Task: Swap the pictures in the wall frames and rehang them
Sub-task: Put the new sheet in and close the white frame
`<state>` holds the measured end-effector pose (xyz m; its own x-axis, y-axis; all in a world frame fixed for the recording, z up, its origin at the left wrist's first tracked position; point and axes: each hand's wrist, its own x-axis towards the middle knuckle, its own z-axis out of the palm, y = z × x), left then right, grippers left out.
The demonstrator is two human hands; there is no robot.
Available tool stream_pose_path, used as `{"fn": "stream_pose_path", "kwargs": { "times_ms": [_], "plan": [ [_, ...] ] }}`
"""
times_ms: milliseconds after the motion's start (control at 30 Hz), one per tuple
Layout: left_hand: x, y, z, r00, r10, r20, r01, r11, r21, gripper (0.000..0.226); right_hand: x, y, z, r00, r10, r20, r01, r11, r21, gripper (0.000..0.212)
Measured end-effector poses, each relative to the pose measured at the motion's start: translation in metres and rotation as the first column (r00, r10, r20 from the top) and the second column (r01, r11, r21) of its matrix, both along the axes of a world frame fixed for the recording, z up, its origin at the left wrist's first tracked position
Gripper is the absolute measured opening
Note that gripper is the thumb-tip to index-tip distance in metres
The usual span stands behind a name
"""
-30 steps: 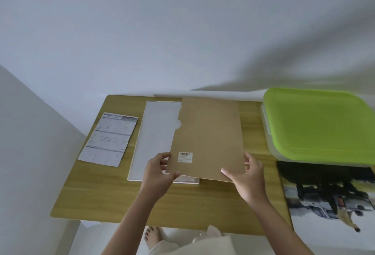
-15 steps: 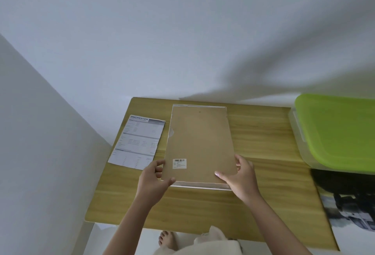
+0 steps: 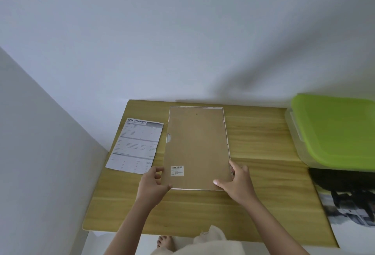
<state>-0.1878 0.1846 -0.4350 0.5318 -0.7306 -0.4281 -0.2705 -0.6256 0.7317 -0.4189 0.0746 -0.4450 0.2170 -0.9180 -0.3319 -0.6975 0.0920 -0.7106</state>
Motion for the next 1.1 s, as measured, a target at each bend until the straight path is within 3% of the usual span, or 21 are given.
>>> {"fn": "stream_pose_path", "kwargs": {
  "times_ms": [200, 600, 800, 1100],
  "plan": [
    [0.001, -0.004, -0.005, 0.997, -0.049, 0.053, 0.049, 0.999, 0.001, 0.051, -0.002, -0.005, 0.000, 1.000, -0.016, 0.015, 0.015, 1.000, 0.018, 0.094],
    [0.006, -0.002, -0.013, 0.998, -0.062, 0.015, 0.062, 0.997, -0.036, 0.041, -0.006, -0.013, -0.007, 1.000, -0.009, -0.016, 0.009, 1.000, -0.001, 0.087],
    [0.010, 0.002, -0.018, 0.993, -0.115, 0.010, 0.116, 0.990, -0.078, 0.049, -0.013, -0.014, -0.010, 0.998, -0.003, 0.070, 0.004, 1.000, -0.008, 0.082],
    [0.014, -0.005, -0.024, 0.989, -0.146, -0.026, 0.143, 0.985, -0.099, 0.055, -0.016, -0.029, -0.009, 0.991, 0.133, 0.018, -0.134, 0.989, 0.056, 0.097]
  ]
}}
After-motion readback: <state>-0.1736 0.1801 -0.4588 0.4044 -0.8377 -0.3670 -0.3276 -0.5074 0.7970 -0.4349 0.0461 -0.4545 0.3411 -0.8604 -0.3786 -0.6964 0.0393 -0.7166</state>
